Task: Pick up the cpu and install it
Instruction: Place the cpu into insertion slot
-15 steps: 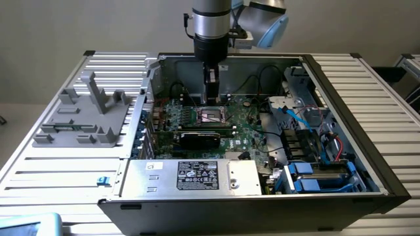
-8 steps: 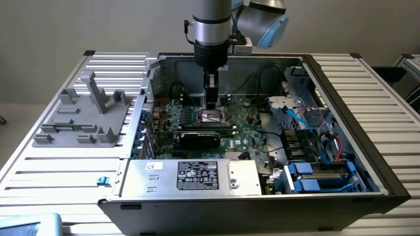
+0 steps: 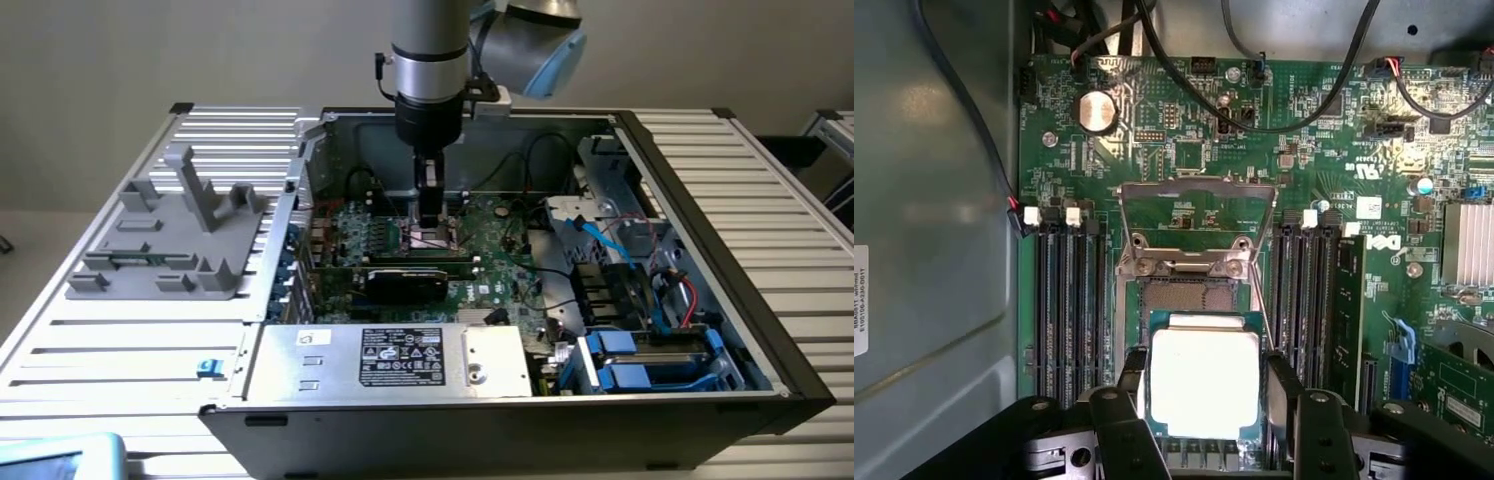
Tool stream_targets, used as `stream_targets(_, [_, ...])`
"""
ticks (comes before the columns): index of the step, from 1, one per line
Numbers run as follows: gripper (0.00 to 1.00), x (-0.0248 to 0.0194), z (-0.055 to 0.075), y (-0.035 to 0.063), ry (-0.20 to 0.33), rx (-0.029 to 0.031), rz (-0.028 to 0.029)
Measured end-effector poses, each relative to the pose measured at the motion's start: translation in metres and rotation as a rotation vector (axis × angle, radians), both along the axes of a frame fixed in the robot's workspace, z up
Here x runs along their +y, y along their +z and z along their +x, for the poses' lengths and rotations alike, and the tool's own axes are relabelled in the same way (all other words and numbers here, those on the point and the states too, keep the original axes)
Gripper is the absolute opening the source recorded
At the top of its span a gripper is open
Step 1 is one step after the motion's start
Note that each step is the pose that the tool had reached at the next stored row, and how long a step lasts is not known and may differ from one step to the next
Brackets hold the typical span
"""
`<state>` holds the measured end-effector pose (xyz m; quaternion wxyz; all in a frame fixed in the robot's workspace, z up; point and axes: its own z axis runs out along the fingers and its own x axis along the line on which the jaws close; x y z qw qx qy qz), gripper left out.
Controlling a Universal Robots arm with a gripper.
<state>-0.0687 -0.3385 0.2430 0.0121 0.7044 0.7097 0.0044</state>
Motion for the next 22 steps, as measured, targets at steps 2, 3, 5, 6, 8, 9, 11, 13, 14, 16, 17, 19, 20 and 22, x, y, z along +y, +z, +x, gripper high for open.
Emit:
stream_targets(2, [0.56, 0.0000, 0.000, -0.0002, 0.000, 0.0000, 0.0013])
stream_targets(3, [0.56, 0.0000, 0.000, -0.0002, 0.000, 0.0000, 0.0012])
stream_targets(5, [0.56, 0.0000, 0.000, -0.0004, 0.000, -0.0001, 0.0015])
stream_targets(6, [0.56, 0.0001, 0.000, -0.0011, 0.000, -0.0002, 0.0017])
stream_targets(8, [0.56, 0.0001, 0.000, -0.0040, 0.000, -0.0001, 0.0016])
stream_targets(9, [0.56, 0.0000, 0.000, -0.0057, 0.000, -0.0004, 0.0016])
stream_targets(11, [0.56, 0.0000, 0.000, -0.0093, 0.000, -0.0005, 0.0016])
stream_targets(13, [0.56, 0.0000, 0.000, -0.0131, 0.000, -0.0005, 0.0027])
stream_targets(14, [0.56, 0.0000, 0.000, -0.0149, 0.000, -0.0006, 0.0035])
stream_targets(16, [0.56, 0.0000, 0.000, -0.0177, 0.000, -0.0004, 0.0051])
stream_targets(17, [0.56, 0.0000, 0.000, -0.0190, 0.000, -0.0005, 0.0063])
stream_targets(19, [0.56, 0.0000, 0.000, -0.0216, 0.000, -0.0006, 0.0082])
stream_targets(20, [0.56, 0.0000, 0.000, -0.0229, 0.000, -0.0006, 0.0085])
stream_targets(22, [0.56, 0.0000, 0.000, -0.0254, 0.000, -0.0005, 0.0092])
